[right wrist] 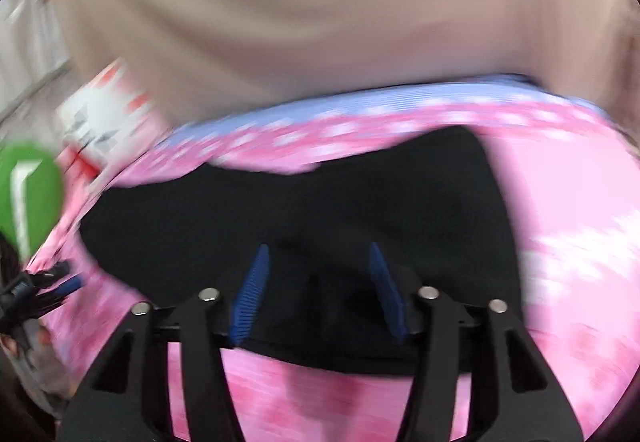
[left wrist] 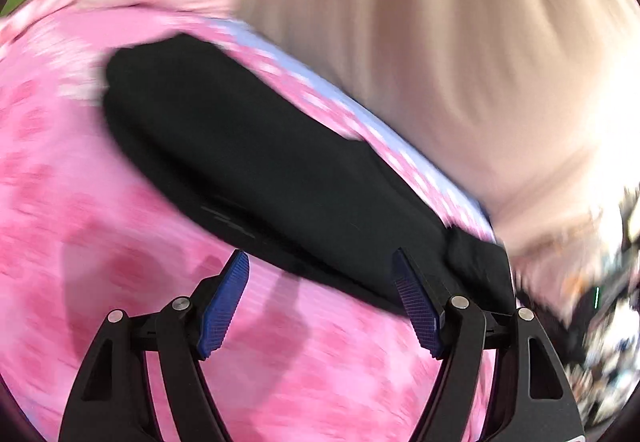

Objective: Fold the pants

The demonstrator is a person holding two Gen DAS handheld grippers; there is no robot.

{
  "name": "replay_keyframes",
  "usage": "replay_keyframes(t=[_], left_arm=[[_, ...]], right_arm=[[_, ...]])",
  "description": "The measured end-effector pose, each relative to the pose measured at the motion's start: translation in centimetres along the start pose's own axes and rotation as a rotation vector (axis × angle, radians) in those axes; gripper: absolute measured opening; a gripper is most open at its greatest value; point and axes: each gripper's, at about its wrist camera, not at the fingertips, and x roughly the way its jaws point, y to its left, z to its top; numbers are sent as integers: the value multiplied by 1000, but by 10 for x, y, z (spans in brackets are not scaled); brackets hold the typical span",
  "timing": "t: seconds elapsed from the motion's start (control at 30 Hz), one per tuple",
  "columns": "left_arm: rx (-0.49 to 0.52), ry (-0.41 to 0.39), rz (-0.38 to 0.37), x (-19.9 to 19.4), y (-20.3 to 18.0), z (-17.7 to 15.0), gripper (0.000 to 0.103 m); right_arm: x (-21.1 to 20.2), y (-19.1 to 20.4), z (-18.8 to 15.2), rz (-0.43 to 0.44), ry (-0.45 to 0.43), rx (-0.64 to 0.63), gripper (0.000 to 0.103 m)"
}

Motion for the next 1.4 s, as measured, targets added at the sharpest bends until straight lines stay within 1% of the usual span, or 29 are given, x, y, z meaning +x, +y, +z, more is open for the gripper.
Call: replay_keyframes(t=[0.03, 0.1, 0.13, 0.17, 0.2, 0.27, 0.3, 0.33, 0.43, 0.53, 0.6, 0.63, 0.67, 0.7, 0.73, 0.8, 0.87, 0.93, 0.97, 1.0, 1.03, 1.1, 1.17, 1.23, 1.27, 1.3, 1.33, 1.37, 1.4], left_arm=[[-34, -21, 17, -6, 12, 8, 71], [-83, -77, 100, -16, 35, 26, 71], [-97, -95, 123, -20, 40, 31, 71], [-114, -110, 135, -22, 44, 34, 71], [-137, -122, 133, -25, 46, 37, 71], [-135, -126, 122, -24, 41, 36, 71], [-118, -121, 122, -21, 32, 33, 71], [-100, -115, 123, -18, 29, 32, 71], [-37, -75, 109, -5, 1, 20, 71], [-2, -27, 64, 8, -15, 9, 71], [17, 6, 44, 16, -23, 2, 71], [24, 21, 39, 21, -25, -1, 71], [26, 37, 33, 25, -26, -2, 71], [28, 54, 29, 29, -25, -4, 71], [24, 61, 30, 30, -23, -5, 71], [7, 61, 31, 27, -19, -8, 71], [-13, 44, 32, 21, -12, -5, 71], [-43, 7, 34, 10, -1, 2, 71], [-61, -13, 36, 6, 5, 6, 71], [-88, -38, 37, 1, 13, 12, 71], [-107, -55, 42, -3, 19, 17, 71], [-145, -88, 67, -12, 34, 29, 71], [-175, -111, 103, -19, 47, 40, 71], [-223, -133, 137, -25, 66, 53, 71], [-251, -142, 153, -27, 75, 59, 71], [-276, -149, 158, -27, 85, 65, 71], [-301, -142, 161, -24, 93, 70, 71], [-325, -134, 157, -19, 99, 75, 71], [-352, -118, 121, -12, 106, 80, 71]], right_arm=[[-6, -18, -3, -19, 2, 40, 56], [-15, -52, -9, -32, 4, 153, 56], [-19, -61, -11, -44, -6, 186, 56], [-22, -63, -14, -52, -21, 180, 56], [-20, -57, -12, -52, -23, 146, 56], [-13, -24, -8, -47, -13, 16, 59], [-4, -6, -7, -42, -3, -48, 70], [7, 12, -7, -36, 6, -117, 77], [47, 54, -6, -52, 49, -299, 77], [98, 72, -5, -64, 131, -359, 77], [125, 73, -5, -117, 153, -384, 77], [137, 70, -4, -156, 160, -397, 61], [142, 68, -1, -154, 161, -389, 52], [141, 65, 5, -140, 157, -363, 31], [136, 61, 13, -120, 154, -323, 20], [109, 62, 35, -52, 78, -244, 18], [77, 84, 50, 18, -12, -272, 18], [65, 105, 50, 98, -21, -299, 18], [75, 119, 40, 144, 23, -322, 19], [85, 125, 32, 153, 54, -340, 24], [110, 132, 13, 140, 125, -381, 28], [138, 128, -11, 92, 217, -390, 28], [126, 114, -13, 139, 188, -309, 31], [100, 95, -8, 154, 136, -222, 43], [79, 77, -4, 144, 87, -162, 59], [65, 65, -3, 130, 58, -124, 70], [51, 50, -4, 107, 34, -80, 74], [42, 29, -4, 70, 34, -27, 74], [39, 15, -7, 45, 45, 11, 74]])
